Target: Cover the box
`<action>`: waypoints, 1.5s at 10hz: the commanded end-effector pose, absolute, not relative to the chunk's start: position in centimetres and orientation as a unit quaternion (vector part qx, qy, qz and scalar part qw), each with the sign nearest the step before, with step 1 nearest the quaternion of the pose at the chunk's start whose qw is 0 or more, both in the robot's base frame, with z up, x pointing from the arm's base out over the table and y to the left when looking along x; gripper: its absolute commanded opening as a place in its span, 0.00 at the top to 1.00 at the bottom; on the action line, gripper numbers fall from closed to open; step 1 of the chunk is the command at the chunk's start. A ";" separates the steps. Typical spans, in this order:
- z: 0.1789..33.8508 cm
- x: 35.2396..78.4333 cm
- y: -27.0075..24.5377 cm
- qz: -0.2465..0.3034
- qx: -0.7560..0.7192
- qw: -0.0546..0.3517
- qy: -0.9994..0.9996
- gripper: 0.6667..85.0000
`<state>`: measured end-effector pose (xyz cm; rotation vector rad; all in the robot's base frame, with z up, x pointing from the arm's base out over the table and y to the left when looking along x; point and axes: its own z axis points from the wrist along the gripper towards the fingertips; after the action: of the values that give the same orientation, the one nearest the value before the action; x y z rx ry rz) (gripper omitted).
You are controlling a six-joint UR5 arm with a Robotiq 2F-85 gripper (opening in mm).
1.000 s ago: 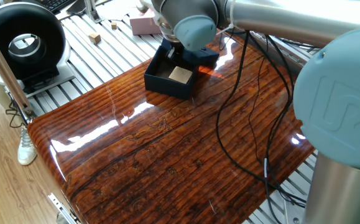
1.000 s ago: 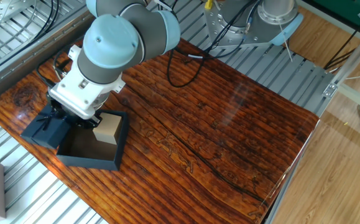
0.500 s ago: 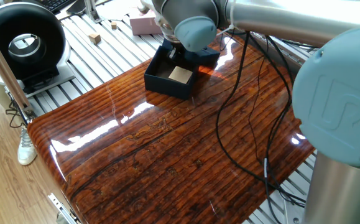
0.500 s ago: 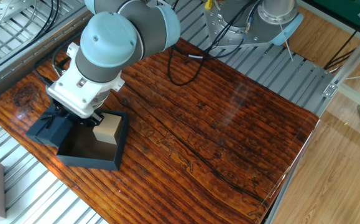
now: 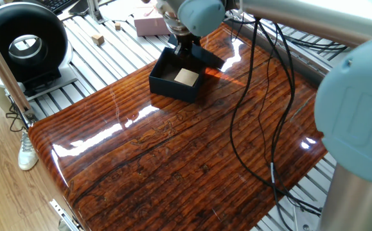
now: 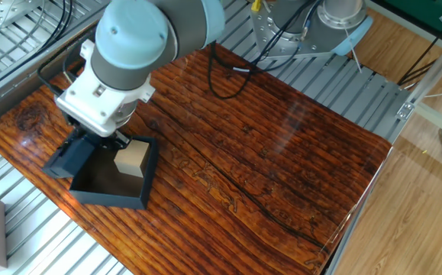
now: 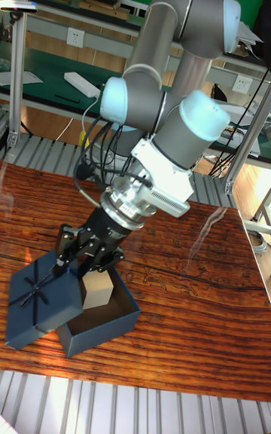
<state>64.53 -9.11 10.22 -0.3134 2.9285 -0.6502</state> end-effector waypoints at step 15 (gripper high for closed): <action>13.6 65.7 -5.4 -0.231 -0.125 0.129 0.956 0.66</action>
<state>65.27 -6.54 14.05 -0.3848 2.7865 -0.7398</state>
